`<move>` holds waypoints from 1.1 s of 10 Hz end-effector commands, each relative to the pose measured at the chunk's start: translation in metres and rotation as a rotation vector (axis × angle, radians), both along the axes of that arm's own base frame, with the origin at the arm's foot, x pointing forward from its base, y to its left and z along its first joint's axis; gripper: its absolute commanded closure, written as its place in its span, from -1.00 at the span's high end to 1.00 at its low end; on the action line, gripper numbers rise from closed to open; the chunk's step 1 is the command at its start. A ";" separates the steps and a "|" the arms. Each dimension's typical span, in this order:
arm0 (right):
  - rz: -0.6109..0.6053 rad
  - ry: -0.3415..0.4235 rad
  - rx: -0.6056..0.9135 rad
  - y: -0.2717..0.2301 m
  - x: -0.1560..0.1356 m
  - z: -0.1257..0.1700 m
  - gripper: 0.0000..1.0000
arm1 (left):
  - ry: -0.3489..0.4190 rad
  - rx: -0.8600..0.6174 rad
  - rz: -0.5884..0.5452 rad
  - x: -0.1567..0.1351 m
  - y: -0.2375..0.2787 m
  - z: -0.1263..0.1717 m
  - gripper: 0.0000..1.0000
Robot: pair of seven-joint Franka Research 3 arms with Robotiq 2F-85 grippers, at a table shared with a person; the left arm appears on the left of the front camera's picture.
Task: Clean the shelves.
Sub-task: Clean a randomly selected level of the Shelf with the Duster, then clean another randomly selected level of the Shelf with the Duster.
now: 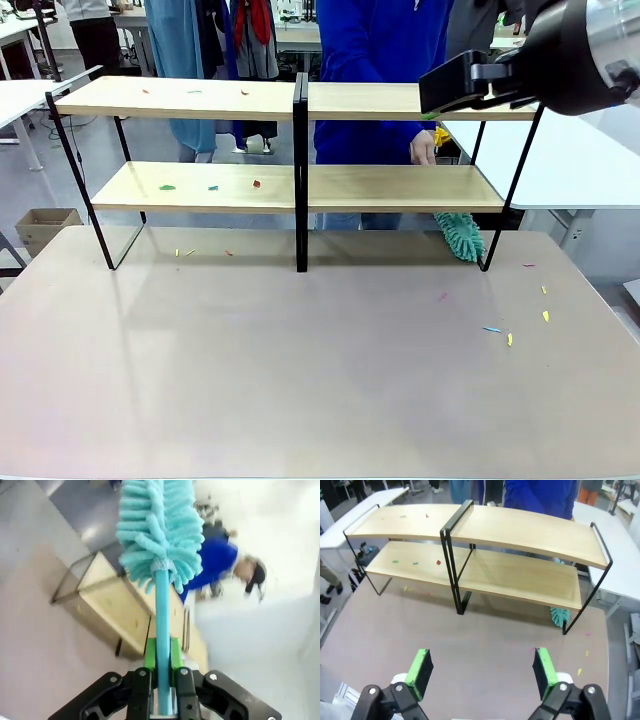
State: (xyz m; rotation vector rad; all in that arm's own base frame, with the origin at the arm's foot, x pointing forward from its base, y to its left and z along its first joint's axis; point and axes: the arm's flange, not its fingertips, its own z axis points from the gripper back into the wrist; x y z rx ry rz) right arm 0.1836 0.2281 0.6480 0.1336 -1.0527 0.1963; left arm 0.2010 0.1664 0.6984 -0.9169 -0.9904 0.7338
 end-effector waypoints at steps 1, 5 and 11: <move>0.008 0.002 0.001 0.000 0.000 0.001 1.00 | -0.035 -0.094 0.128 0.006 0.030 -0.021 -0.74; 0.008 0.002 0.001 0.000 0.000 0.001 1.00 | 0.000 0.000 0.000 0.000 0.000 0.000 -0.74; 0.008 0.002 0.001 0.000 0.000 0.001 1.00 | 0.000 0.000 0.000 0.000 0.000 0.000 -0.74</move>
